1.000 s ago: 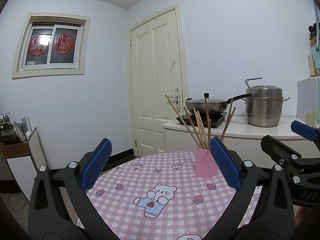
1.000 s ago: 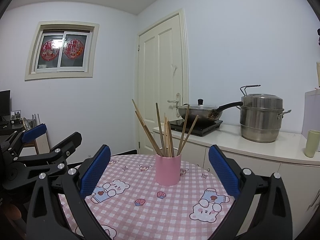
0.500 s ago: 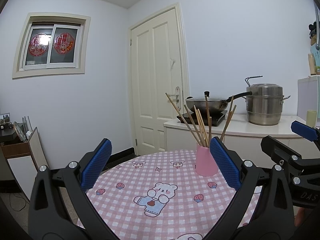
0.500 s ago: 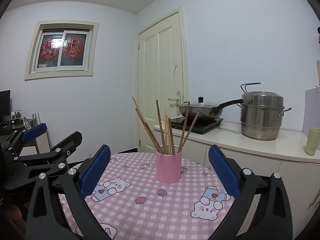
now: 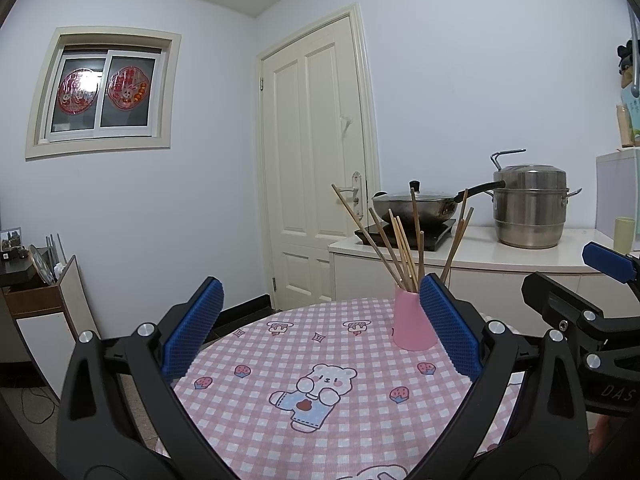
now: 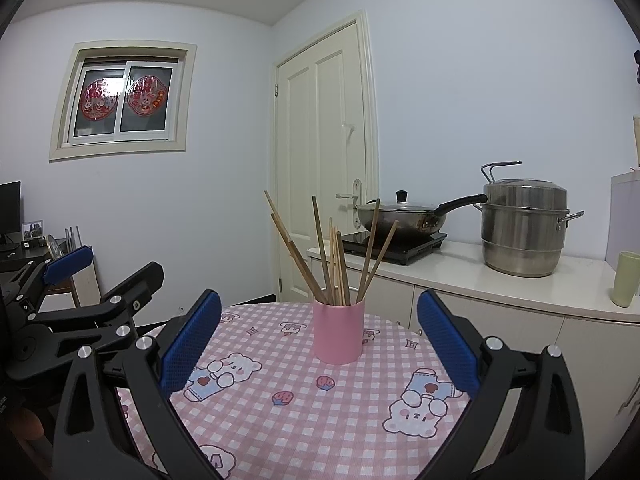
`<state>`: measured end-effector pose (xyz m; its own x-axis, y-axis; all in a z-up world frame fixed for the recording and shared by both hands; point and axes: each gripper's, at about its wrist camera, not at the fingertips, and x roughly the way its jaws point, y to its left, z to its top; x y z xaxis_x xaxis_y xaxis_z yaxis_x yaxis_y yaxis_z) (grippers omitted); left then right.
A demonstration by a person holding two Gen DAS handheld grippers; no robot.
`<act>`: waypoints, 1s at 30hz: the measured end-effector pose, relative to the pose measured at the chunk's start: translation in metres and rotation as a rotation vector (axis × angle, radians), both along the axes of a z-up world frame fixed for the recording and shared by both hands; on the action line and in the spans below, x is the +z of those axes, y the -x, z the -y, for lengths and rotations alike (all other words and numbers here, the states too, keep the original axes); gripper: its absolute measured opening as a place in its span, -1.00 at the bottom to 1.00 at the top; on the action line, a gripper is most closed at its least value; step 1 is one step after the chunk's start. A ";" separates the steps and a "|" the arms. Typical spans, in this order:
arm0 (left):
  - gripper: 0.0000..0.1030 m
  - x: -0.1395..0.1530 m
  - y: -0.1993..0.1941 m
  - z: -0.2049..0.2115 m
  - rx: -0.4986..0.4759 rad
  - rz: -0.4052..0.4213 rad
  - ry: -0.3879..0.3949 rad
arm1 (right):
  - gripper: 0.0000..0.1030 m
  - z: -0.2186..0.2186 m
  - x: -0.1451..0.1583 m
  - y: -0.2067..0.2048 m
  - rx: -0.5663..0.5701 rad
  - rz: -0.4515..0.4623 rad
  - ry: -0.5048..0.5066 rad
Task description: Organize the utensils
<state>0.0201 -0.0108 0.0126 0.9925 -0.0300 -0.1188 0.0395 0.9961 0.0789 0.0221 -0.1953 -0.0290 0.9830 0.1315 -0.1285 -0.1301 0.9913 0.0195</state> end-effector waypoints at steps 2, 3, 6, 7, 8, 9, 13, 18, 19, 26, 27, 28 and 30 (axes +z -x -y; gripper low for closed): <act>0.87 0.000 0.000 0.000 0.000 -0.001 0.000 | 0.84 0.000 0.000 0.001 0.001 -0.001 0.000; 0.87 0.000 0.000 0.000 0.000 -0.001 0.000 | 0.84 0.000 0.000 0.000 0.000 -0.001 0.000; 0.87 0.000 0.000 0.000 0.002 -0.001 -0.002 | 0.84 0.000 0.000 -0.001 0.001 -0.004 -0.001; 0.87 -0.001 0.000 0.000 0.004 -0.002 -0.003 | 0.84 0.001 0.000 -0.002 0.002 -0.005 -0.002; 0.87 -0.002 0.000 0.000 0.004 -0.002 -0.004 | 0.84 0.000 -0.001 -0.001 0.002 -0.007 -0.003; 0.87 -0.002 -0.001 0.001 0.005 -0.002 -0.005 | 0.84 0.000 -0.001 -0.001 0.002 -0.009 -0.004; 0.88 -0.003 -0.001 0.001 0.004 -0.002 -0.004 | 0.84 0.001 -0.002 -0.001 0.003 -0.012 -0.007; 0.87 -0.003 -0.001 0.001 0.004 -0.004 -0.005 | 0.84 0.002 -0.002 -0.002 0.003 -0.015 -0.009; 0.87 -0.004 -0.001 0.001 0.005 -0.004 -0.005 | 0.84 0.003 -0.002 -0.003 0.003 -0.015 -0.010; 0.88 -0.004 -0.001 0.000 0.003 -0.004 -0.005 | 0.84 0.003 -0.002 -0.003 0.004 -0.018 -0.009; 0.88 -0.003 -0.001 0.000 0.004 -0.004 -0.005 | 0.84 0.003 -0.002 -0.004 0.004 -0.017 -0.010; 0.88 -0.003 -0.001 0.000 0.004 -0.003 -0.005 | 0.84 0.003 -0.002 -0.003 0.004 -0.017 -0.010; 0.88 -0.003 -0.001 0.000 0.004 -0.004 -0.005 | 0.84 0.003 -0.002 -0.003 0.004 -0.018 -0.011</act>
<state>0.0209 -0.0110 0.0094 0.9921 -0.0251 -0.1228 0.0356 0.9959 0.0837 0.0256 -0.1984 -0.0306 0.9800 0.1372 -0.1443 -0.1339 0.9905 0.0325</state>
